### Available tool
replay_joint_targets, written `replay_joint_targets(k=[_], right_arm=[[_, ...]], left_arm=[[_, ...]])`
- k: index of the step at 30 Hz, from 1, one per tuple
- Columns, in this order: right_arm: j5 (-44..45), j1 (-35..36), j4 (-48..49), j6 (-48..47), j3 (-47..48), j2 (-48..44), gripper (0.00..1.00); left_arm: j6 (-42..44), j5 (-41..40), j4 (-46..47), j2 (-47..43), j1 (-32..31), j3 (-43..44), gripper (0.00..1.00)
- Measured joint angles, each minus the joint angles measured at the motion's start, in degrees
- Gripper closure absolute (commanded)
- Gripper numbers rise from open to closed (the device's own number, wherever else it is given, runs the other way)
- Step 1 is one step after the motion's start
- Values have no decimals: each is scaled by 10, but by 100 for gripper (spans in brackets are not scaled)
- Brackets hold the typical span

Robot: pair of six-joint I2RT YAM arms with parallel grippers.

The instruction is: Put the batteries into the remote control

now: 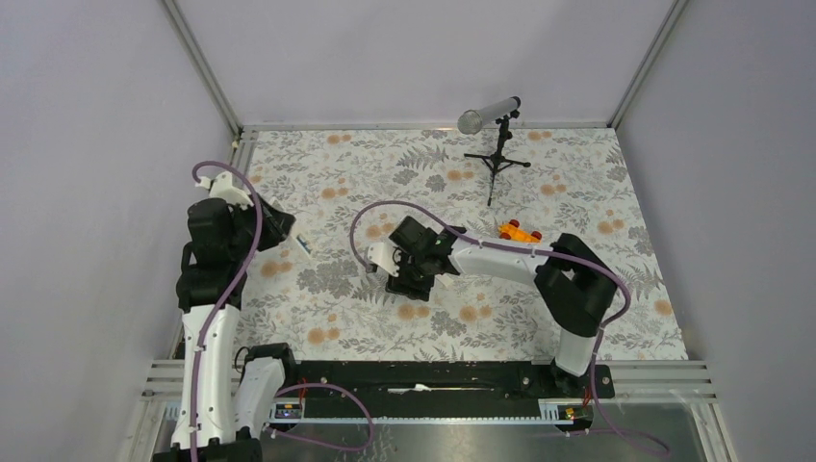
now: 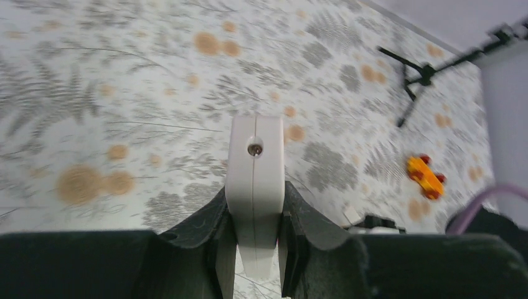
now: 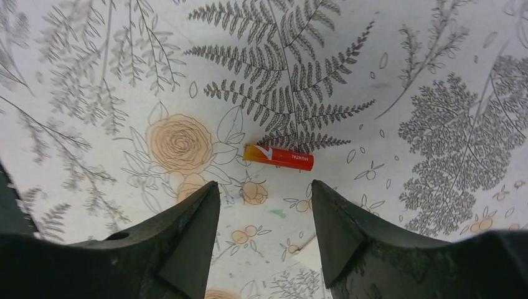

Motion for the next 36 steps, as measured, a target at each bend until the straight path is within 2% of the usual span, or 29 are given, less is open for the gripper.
replay_joint_targets(k=[3,7,15,22,32,36], right_arm=[[3,0,-11,-58,7,23,40],[17,0,-10,-118,19,46,41],[35,0,3,-180,41,68,42],[10,0,-10,-200,57,82,43],[-10,2,-14,-209,67,98,53],[-10,3,-9,-211,67,100,69]], left_arm=[[-5,-76,-26,13,12,19,100],[-8,-133,-43,20,24,25,100],[-10,-146,-48,23,28,26,100],[-7,-146,-48,29,31,28,100],[-7,-143,-48,29,32,28,100],[-7,-143,-48,28,32,28,100]])
